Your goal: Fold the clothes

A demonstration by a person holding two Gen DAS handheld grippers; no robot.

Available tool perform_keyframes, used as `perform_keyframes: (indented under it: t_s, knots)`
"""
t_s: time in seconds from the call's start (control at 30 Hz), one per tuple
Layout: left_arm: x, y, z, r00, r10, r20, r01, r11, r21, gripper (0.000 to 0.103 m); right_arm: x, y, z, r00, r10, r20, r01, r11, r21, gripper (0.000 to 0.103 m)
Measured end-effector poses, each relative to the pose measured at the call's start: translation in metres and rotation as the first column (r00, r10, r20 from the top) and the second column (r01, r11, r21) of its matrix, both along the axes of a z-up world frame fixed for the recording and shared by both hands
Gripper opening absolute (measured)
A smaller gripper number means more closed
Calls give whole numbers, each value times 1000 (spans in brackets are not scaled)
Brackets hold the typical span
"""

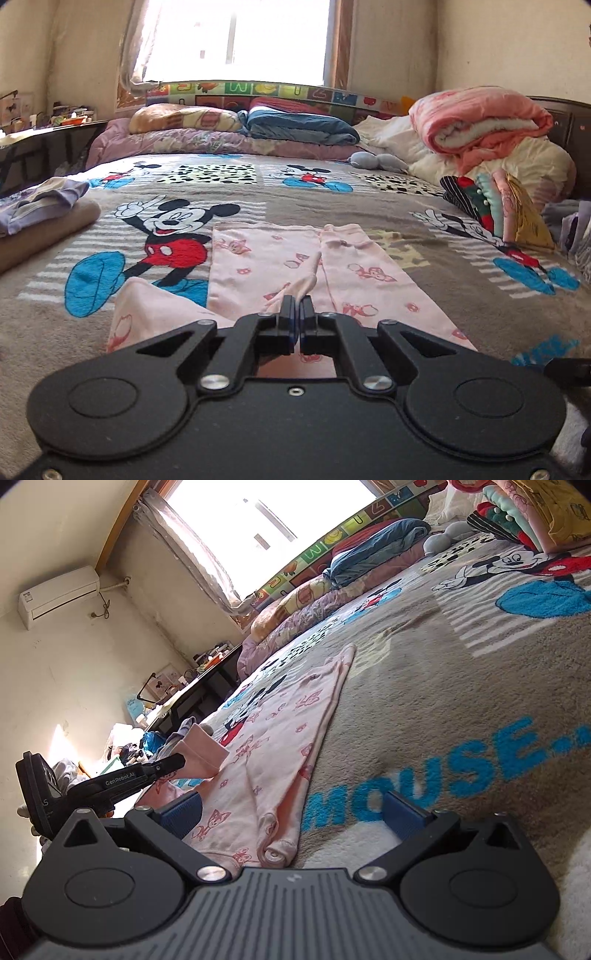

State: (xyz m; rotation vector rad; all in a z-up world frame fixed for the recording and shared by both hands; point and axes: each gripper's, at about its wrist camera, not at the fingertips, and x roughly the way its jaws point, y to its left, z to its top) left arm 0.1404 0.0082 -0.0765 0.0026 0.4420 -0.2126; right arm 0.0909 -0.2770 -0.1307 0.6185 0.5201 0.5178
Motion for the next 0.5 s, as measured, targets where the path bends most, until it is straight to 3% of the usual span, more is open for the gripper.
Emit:
perform_keyframes:
  t_s: [0.2, 0.23, 0.3, 0.5]
  knots:
    - [-4, -23, -12, 994, -101, -36, 103, 993, 63, 1, 0, -3, 2, 1000, -12, -3, 12, 1000, 26, 103]
    - [-4, -26, -15, 990, -126, -62, 130, 989, 73, 7, -1, -4, 3, 1000, -21, -5, 21, 999, 36, 102]
    - [-5, -28, -19, 981, -165, -99, 173, 982, 80, 39, -2, -4, 6, 999, -36, -10, 37, 998, 49, 101]
    - [-24, -13, -4, 973, -219, -69, 220, 975, 12, 41, -5, 9, 23, 999, -32, -30, 36, 985, 170, 82]
